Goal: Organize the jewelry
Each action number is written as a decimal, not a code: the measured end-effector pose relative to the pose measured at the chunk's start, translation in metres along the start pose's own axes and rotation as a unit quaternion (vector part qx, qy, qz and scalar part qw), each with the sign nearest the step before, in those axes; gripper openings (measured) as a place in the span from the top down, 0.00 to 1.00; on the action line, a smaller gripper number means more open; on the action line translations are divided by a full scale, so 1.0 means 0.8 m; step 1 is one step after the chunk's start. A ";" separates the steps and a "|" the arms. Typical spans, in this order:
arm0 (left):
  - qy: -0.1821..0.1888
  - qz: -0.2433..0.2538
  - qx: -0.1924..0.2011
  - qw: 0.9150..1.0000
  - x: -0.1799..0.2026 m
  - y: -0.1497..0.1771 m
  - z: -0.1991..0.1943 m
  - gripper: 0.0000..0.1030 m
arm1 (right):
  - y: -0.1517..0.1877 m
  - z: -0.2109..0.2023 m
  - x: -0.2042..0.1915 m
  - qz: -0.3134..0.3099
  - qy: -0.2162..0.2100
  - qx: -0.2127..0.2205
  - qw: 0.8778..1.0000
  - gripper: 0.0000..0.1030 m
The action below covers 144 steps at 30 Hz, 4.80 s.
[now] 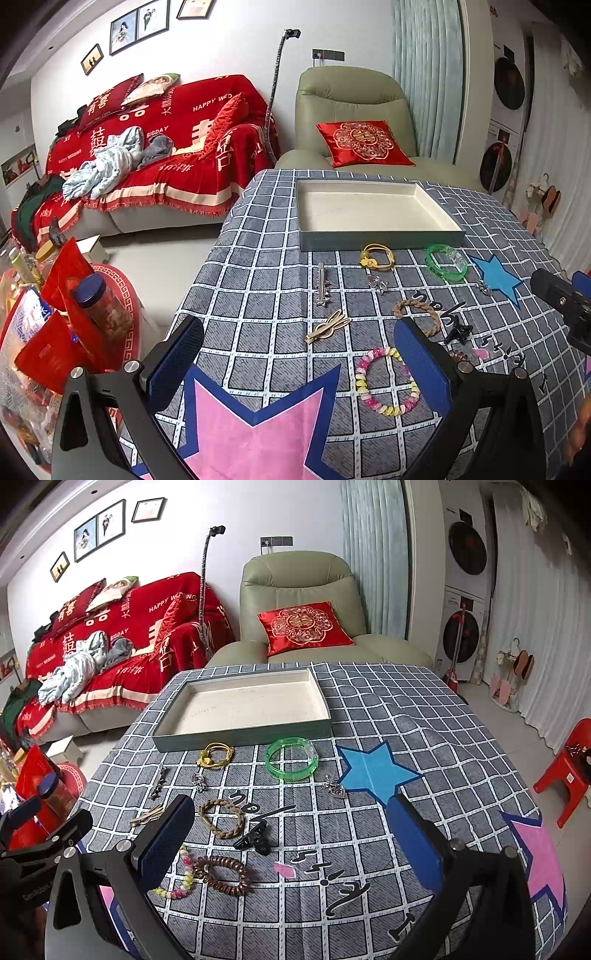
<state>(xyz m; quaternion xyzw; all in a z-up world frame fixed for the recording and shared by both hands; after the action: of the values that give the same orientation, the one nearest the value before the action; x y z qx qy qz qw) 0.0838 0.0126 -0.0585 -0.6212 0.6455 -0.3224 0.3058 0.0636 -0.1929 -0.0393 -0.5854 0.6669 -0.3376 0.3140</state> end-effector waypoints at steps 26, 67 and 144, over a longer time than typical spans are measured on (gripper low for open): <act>0.000 0.002 -0.024 1.000 -0.004 0.013 0.015 0.00 | 0.010 0.009 0.003 0.007 -0.001 -0.010 1.000 0.00; 0.139 0.122 -0.167 0.968 0.036 0.053 0.130 0.66 | 0.128 0.103 -0.051 -0.072 -0.046 -0.220 0.972 0.40; 0.085 0.078 -0.159 0.980 0.102 -0.151 0.374 0.76 | -0.119 0.380 -0.007 0.049 -0.054 -0.194 0.978 0.28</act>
<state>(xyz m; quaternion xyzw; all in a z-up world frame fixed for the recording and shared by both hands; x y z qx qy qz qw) 0.3916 -0.0826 -0.1431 -0.5803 0.7585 -0.2419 0.1713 0.3656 -0.2204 -0.1361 -0.6188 0.7300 -0.1540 0.2460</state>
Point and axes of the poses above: each gripper's, at about its wrist camera, not at the fingertips, and z roughly the way its jaws point, x to its right, y to its underside, the point moved 10 cm from there along z, roughly the way its jaws point, and after that the axes turned 2 degrees about x, right-handed, at the moved point
